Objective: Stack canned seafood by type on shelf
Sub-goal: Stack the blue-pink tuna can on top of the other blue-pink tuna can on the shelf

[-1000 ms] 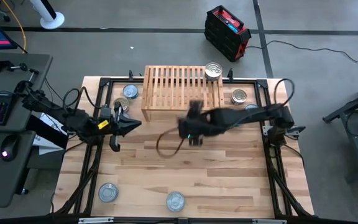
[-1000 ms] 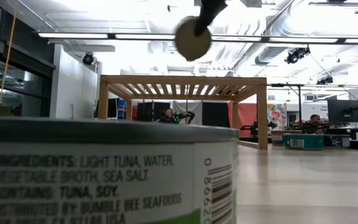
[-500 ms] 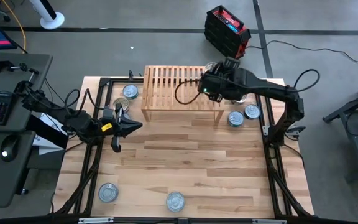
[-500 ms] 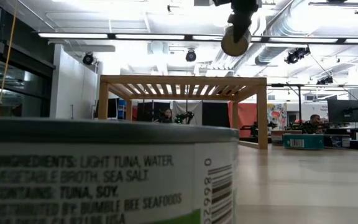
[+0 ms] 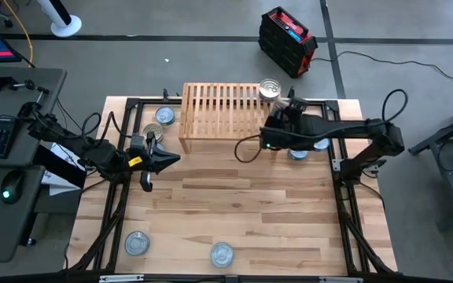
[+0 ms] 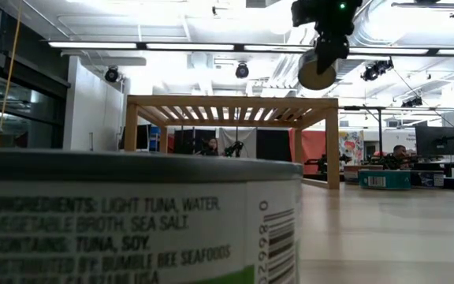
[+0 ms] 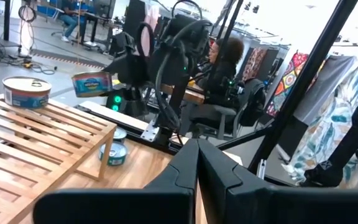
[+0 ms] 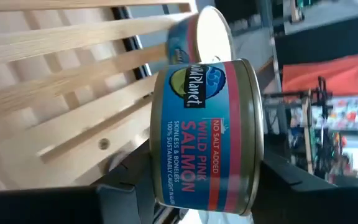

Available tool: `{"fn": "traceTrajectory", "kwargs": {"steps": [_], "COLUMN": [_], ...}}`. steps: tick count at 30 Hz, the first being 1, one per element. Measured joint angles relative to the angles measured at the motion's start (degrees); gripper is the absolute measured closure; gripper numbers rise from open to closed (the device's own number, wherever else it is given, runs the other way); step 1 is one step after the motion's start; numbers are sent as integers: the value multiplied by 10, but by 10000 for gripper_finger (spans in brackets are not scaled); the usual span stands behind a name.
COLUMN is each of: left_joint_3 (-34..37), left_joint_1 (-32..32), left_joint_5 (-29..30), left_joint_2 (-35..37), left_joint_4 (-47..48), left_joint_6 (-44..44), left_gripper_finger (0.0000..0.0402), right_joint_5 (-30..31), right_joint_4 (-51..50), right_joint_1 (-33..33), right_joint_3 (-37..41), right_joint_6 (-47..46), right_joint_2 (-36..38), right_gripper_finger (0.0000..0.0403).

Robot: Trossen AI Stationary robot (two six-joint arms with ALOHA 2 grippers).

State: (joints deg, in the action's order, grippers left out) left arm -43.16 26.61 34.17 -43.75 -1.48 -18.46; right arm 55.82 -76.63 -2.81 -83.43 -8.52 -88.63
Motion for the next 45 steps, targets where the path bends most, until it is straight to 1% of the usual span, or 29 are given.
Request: {"fn": "traceTrajectory", "kwargs": {"steps": [3, 10, 13, 15, 19, 21, 23, 29, 38, 42, 45], "left_joint_3": [0, 0, 0, 0, 0, 0, 0, 0, 0, 0, 0], "left_joint_1": [0, 0, 0, 0, 0, 0, 0, 0, 0, 0, 0], "left_joint_5": [0, 0, 0, 0, 0, 0, 0, 0, 0, 0, 0], "left_joint_2": [0, 0, 0, 0, 0, 0, 0, 0, 0, 0, 0], "left_joint_4": [-1, -2, -2, -2, -1, -1, -1, 0, 0, 0, 0], "left_joint_6": [-11, -19, -28, -29, -29, -29, -29, -29, -26, -22, -19], "left_gripper_finger": [401, 401, 401, 401, 401, 401, 401, 401, 401, 401, 401], "right_joint_5": [4, -5, -7, -10, -50, -53, -53, -61, -77, -83, -70], "right_joint_4": [33, 142, 152, 158, 165, 169, 169, 177, 185, 186, 184], "right_joint_1": [-7, -40, -61, -71, -78, -80, -81, -77, -77, -77, -70], "right_joint_3": [13, 28, 28, 28, 28, 28, 28, 27, 27, 26, 23], "right_joint_6": [28, 137, 160, 163, 165, 166, 166, 173, 176, 176, 188], "right_joint_2": [-1, -5, -6, -9, -10, -10, -10, -10, -10, -10, -10], "right_gripper_finger": [240, 240, 240, 234, 195, 188, 191, 219, 209, 218, 227]}}
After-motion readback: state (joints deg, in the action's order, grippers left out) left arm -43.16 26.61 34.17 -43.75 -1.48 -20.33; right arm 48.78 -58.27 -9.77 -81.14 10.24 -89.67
